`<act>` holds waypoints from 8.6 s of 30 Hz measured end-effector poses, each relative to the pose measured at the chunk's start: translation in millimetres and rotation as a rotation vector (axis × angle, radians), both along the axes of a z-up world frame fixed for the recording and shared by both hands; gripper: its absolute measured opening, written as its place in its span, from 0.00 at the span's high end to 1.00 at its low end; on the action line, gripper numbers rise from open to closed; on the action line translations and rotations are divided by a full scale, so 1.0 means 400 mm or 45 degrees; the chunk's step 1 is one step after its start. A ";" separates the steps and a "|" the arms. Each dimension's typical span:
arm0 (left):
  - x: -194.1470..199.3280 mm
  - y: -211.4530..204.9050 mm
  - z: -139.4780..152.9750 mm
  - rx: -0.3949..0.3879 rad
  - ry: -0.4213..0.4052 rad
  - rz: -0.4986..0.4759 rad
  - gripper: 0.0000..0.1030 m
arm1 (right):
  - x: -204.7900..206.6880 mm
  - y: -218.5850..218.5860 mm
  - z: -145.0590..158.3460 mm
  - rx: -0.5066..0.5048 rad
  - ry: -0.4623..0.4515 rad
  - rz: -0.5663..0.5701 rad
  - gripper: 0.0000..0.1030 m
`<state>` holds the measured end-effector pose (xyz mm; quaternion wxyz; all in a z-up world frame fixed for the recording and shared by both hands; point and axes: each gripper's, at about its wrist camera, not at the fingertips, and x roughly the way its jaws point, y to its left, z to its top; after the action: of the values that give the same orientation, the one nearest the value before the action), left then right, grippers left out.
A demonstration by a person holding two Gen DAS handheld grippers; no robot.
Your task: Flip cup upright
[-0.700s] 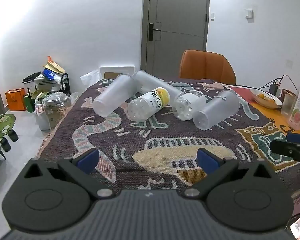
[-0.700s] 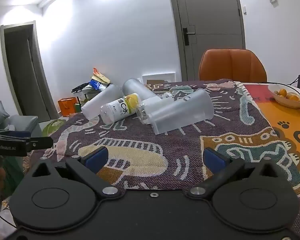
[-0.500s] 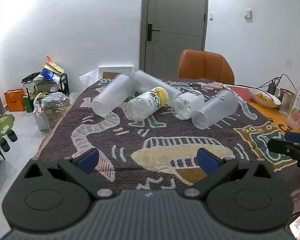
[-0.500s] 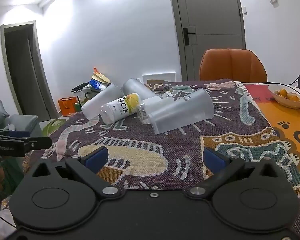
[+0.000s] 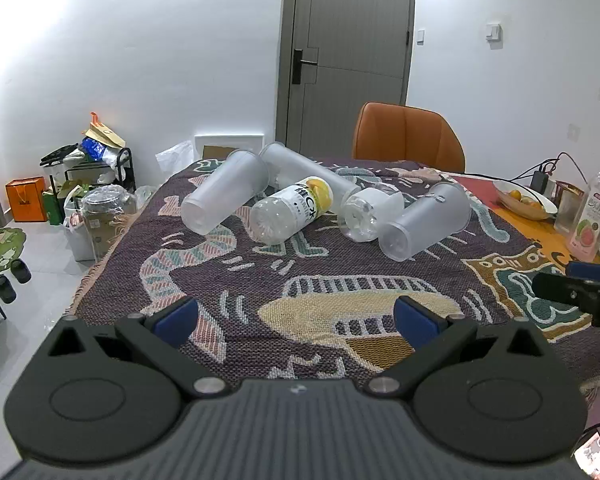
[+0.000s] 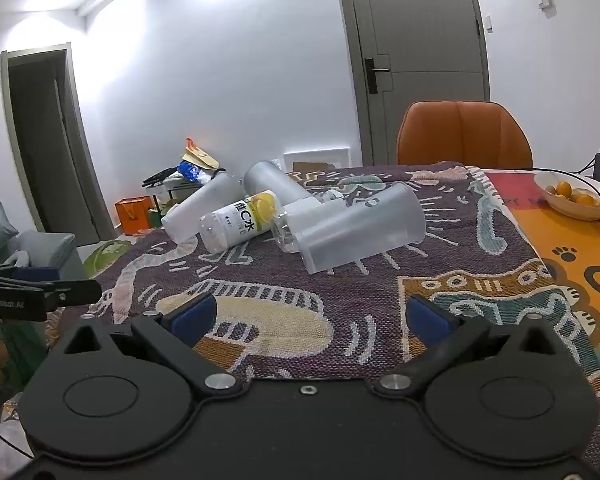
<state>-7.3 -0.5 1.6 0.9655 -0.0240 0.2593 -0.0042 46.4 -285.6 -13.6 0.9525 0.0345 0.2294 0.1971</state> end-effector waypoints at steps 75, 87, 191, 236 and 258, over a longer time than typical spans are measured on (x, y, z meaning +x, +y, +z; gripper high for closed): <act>0.110 0.050 -0.007 -0.060 -0.019 -0.018 0.00 | 0.091 0.033 0.006 -0.044 0.046 0.018 0.00; 0.231 0.099 -0.007 -0.128 0.002 0.029 0.00 | 0.215 0.101 0.037 -0.087 0.051 0.097 0.00; 0.279 0.235 0.024 -0.429 -0.089 0.302 0.00 | 0.523 0.331 0.211 -0.607 0.128 0.416 0.38; 0.246 0.120 -0.107 -0.474 0.099 0.087 0.00 | 0.334 0.250 0.063 -0.541 0.254 0.471 0.20; 0.363 0.096 -0.083 -0.797 0.231 0.111 0.02 | 0.262 -0.019 0.033 -0.104 0.205 0.156 0.18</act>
<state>138.0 37.9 -31.5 0.8835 -0.3309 0.3293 -0.0400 151.2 -293.4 -0.2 0.9177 -0.0026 0.3148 0.2422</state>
